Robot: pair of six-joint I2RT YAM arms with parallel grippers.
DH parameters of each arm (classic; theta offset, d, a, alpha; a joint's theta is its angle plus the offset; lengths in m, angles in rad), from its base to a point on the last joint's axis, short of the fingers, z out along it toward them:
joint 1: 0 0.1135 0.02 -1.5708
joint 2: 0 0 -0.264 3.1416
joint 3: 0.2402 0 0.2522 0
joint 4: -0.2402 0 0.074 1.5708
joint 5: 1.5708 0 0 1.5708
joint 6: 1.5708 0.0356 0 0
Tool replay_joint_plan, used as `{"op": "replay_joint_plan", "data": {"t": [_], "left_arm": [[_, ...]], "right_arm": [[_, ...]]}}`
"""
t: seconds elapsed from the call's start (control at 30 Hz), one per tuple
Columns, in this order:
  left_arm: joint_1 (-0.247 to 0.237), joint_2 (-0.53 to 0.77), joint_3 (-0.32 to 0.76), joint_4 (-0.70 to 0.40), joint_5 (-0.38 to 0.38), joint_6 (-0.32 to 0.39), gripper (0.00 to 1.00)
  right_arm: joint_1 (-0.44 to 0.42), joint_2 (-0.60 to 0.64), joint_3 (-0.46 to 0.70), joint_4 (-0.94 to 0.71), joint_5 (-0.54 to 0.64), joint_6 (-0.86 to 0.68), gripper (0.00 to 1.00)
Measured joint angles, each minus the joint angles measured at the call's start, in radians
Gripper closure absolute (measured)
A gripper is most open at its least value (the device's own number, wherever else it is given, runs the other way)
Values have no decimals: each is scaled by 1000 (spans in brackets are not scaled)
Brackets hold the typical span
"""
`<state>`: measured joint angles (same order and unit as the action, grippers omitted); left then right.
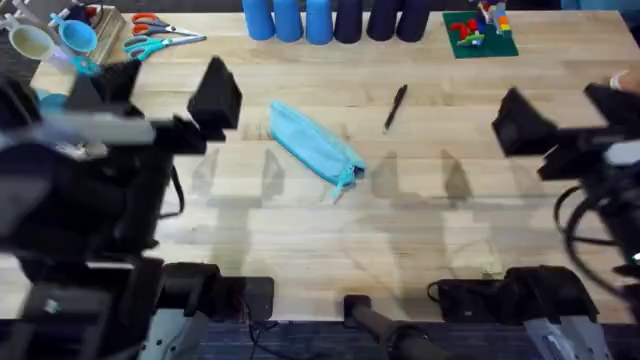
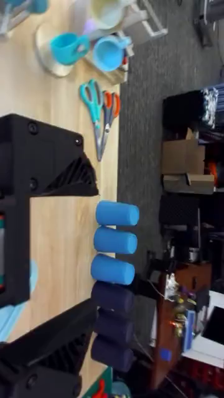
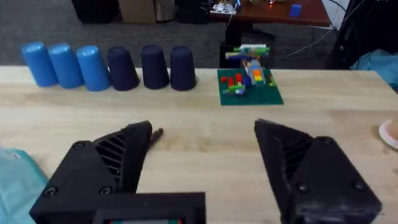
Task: Unzip the bag, pick up the pens from the table one at a time and place them inside, then zip the bag closed.
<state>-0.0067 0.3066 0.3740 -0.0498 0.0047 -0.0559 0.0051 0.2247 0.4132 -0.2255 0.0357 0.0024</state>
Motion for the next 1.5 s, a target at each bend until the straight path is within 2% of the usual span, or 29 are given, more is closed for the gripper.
{"op": "replay_joint_plan", "data": {"t": [0.2, 0.4, 0.53, 0.67, 0.83, 1.0, 1.37, 1.5], "left_arm": [[0, 238, 194, 0, 67, 154, 7], [0, 428, 336, 2, 211, 333, 7], [0, 511, 366, 2, 326, 433, 8], [0, 558, 366, 1, 429, 498, 8], [0, 590, 366, -28, 569, 573, 10], [0, 621, 366, -107, 652, 617, 8], [0, 637, 366, -125, 687, 635, 8], [0, 637, 366, -88, 688, 640, 9]], "right_arm": [[0, 212, 195, -34, -55, 0, 5], [0, 424, 419, -216, -137, 17, 5], [0, 541, 558, -344, -188, 34, 5], [0, 625, 667, -455, -242, 43, 6], [0, 682, 747, -559, -273, 47, 6], [0, 685, 755, -564, -284, 47, 5], [0, 685, 757, -560, -288, 46, 5], [0, 685, 757, -549, -288, 47, 6]]}}
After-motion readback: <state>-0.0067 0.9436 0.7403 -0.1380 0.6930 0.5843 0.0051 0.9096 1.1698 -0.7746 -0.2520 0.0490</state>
